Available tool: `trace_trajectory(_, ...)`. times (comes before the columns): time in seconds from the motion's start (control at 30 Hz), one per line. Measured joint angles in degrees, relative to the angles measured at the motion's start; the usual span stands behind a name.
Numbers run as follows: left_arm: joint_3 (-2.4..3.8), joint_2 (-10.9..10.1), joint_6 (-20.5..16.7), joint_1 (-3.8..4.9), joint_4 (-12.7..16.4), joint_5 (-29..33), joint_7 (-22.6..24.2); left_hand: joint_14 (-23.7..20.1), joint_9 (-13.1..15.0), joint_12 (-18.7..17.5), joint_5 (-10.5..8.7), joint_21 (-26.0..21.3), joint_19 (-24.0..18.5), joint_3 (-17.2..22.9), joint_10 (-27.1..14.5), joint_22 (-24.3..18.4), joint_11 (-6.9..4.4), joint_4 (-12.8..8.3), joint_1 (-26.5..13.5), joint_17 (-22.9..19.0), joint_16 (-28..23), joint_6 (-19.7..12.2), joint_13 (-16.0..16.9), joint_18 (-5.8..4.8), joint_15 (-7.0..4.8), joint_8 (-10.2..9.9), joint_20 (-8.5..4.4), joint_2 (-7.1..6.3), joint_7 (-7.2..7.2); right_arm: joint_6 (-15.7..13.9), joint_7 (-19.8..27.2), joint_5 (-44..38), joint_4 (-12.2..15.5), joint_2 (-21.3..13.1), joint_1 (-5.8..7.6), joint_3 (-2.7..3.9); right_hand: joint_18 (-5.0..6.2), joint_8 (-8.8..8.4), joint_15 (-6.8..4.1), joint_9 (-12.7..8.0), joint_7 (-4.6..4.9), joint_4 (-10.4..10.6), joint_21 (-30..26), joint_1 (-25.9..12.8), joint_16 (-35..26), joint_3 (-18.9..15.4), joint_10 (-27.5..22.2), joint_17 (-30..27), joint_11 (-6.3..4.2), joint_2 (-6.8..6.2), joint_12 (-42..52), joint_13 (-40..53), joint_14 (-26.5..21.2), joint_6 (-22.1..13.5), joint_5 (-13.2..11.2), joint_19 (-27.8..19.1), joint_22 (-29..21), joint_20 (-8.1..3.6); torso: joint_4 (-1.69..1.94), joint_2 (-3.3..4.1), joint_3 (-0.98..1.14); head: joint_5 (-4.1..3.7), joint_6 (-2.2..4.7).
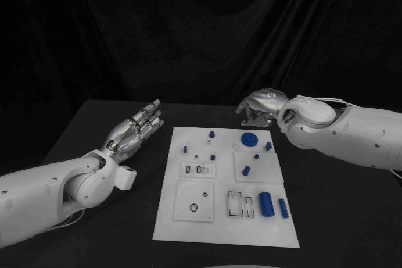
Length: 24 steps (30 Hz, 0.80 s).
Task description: Assemble the parts on the task board
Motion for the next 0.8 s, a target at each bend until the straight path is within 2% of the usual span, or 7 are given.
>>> trace_trajectory(0.2,0.0,0.2,0.0,-0.02,-0.2,0.0,0.0,0.0,0.0,0.0,0.0,0.0,0.0,0.0,0.0,0.0,0.0,0.0,0.0,0.0,0.0,0.0,0.0,0.0,0.0,0.0,0.0,0.0,0.0,2.5,-1.0,0.4,-0.8,-0.9,-1.07,-0.09,0.0,-0.33,-0.21,0.6,-0.21,0.7,-1.1,-1.0,9.6,-0.9,-3.1,15.1,-0.39,0.97,19.5,19.4,5.2,0.2,0.0,1.2,-0.1,-0.52,-0.1,-0.04,-0.09,0.14,-0.14)
trace_trajectory(0.33,0.0,0.2,0.0,-0.03,-0.3,0.0,0.0,0.0,0.0,0.0,0.0,0.0,0.0,0.2,0.0,0.0,0.0,-0.2,0.0,0.0,0.0,0.0,0.0,0.0,0.0,0.0,0.0,0.0,0.0,3.6,-1.4,0.7,-1.5,-0.9,-2.08,-0.11,0.01,-0.33,-0.27,1.4,-0.53,1.6,2.4,-2.8,18.7,-1.8,5.5,29.3,-0.59,1.28,37.6,39.5,10.7,-0.1,0.0,3.3,4.2,-0.52,-0.18,-0.11,-0.2,0.28,-0.25)
trace_trajectory(0.4,0.0,0.3,0.0,-0.03,-0.4,0.0,0.0,0.0,0.0,0.0,0.0,0.0,0.0,0.2,0.0,0.0,0.38,-0.2,0.0,0.0,0.0,0.0,0.0,0.0,0.0,0.0,0.0,0.0,0.0,4.0,-1.5,0.7,-1.8,-0.9,-2.41,-0.14,-0.07,-0.33,-0.41,1.9,-0.74,1.9,6.5,-3.5,21.5,-2.4,9.0,30.5,-0.75,1.52,43.9,46.7,11.0,-0.3,0.0,5.3,8.1,-0.71,-0.19,-0.12,-0.25,0.29,-0.26)
trace_trajectory(0.47,0.0,0.3,0.1,-0.04,-0.4,0.0,0.0,0.0,0.0,0.0,0.0,0.0,0.0,0.2,0.0,0.0,0.41,-0.2,0.0,0.0,0.0,0.0,0.0,0.0,0.0,0.0,0.0,0.0,0.0,4.4,-1.6,0.8,-2.2,-0.8,-2.72,-0.14,-1.83,-0.33,-0.41,2.4,-0.97,2.4,11.7,-4.3,23.5,-2.8,11.2,30.7,-0.83,1.55,48.3,49.1,11.0,-0.3,0.0,7.6,12.7,-0.91,-0.22,-0.12,-0.25,0.3,-0.27)
trace_trajectory(0.6,0.0,0.3,0.1,-0.05,-0.5,0.0,0.0,0.0,0.0,0.0,0.0,0.0,0.0,0.2,0.0,0.0,0.41,-0.2,0.0,0.0,0.0,0.0,0.0,0.0,0.0,0.0,0.0,0.0,0.0,5.0,-1.7,1.0,-2.7,-0.5,-3.26,-0.13,-3.23,-0.33,-0.52,3.3,-1.2,3.2,21.4,-5.8,25.9,-3.7,11.7,30.7,-1.02,1.75,54.1,49.8,11.2,-0.4,0.0,11.6,21.4,-1.14,-0.2,-0.09,-0.24,0.37,-0.41)
trace_trajectory(0.73,0.0,0.3,0.1,-0.06,-0.6,0.0,0.0,0.0,0.0,0.0,0.0,0.0,0.0,0.2,0.0,0.0,0.41,-0.2,0.0,0.0,0.0,0.0,0.0,0.0,0.0,0.0,0.0,0.0,0.0,5.6,-1.8,1.1,-3.4,-0.3,-3.58,-0.13,-3.25,-0.6,-0.61,3.7,-1.37,3.6,26.8,-6.4,27.1,-4.0,11.7,30.7,-1.02,1.91,56.8,49.8,11.2,-1.4,0.1,13.6,26.4,-1.23,-0.09,-0.09,-0.21,0.35,-0.58)
trace_trajectory(0.8,0.0,0.3,0.1,-0.06,-0.6,0.0,0.0,0.0,0.0,0.0,0.0,0.0,0.0,0.2,0.0,0.0,0.41,-0.2,0.0,0.0,0.0,0.0,0.0,0.0,0.0,0.0,0.0,0.0,0.0,6.0,-1.8,1.1,-3.6,-0.1,-3.69,-0.12,-4.08,-0.61,-0.61,3.7,-1.48,3.6,28.5,-6.6,27.3,-4.1,11.7,30.7,-1.02,2.11,57.6,49.8,11.2,-2.1,0.6,14.1,28.1,-1.35,-0.08,-0.08,-0.19,0.3,-0.59)
